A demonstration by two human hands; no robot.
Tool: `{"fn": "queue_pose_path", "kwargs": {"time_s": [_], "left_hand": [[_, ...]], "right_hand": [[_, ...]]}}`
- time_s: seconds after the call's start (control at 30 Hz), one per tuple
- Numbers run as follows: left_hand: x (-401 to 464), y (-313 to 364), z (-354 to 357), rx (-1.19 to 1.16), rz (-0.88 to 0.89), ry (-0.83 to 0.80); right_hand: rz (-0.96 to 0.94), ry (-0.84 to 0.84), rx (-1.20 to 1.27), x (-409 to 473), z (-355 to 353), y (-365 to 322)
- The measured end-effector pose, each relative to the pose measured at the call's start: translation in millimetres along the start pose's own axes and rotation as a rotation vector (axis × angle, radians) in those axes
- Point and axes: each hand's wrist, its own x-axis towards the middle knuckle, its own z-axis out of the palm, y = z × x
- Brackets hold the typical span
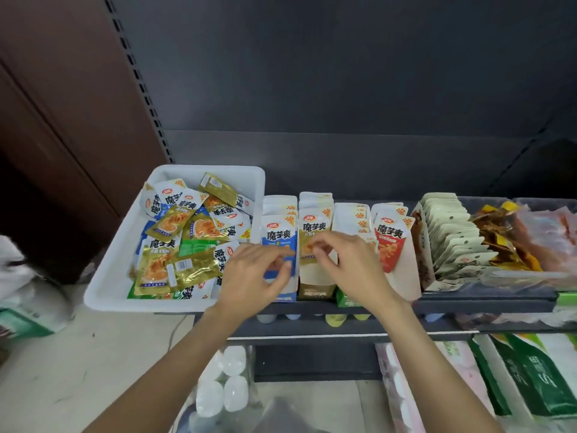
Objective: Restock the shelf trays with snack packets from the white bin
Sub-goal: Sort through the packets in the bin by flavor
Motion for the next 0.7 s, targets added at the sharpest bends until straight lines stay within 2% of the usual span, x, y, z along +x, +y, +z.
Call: {"fn": "queue_pose_path", "kwargs": {"time_s": [0.07,0.17,0.27,0.33,0.5,0.6,0.7], "left_hand": [[-8,-24,-27,0.075,-0.026,0.087],[-20,-67,-65,0.227,-0.255,0.013],[-35,-113,-82,0.310,-0.553,-0.178],[-41,-132,-84,0.326,-0.657,-0.301],[-35,-141,-68,0.393,-0.581,-0.566],[-31,-141,-59,0.471,-0.588,-0.712],[-29,-140,-56,0.547,-0.578,-0.817]], "right_hand": [[0.004,-0.194,0.186,16,11,-27],[-0.068,-0.376,0.236,43,39,-58],[-0.150,-0.435,0.048,75,84,-66],[-0.183,-0.503,-0.136,94,115,-63],[-0.262,-0.659,-0.590,118,164,-62],[-0.260,-0.672,-0.673,117,171,-65],[-0.308,-0.612,-0.688,116,167,-67]]}}
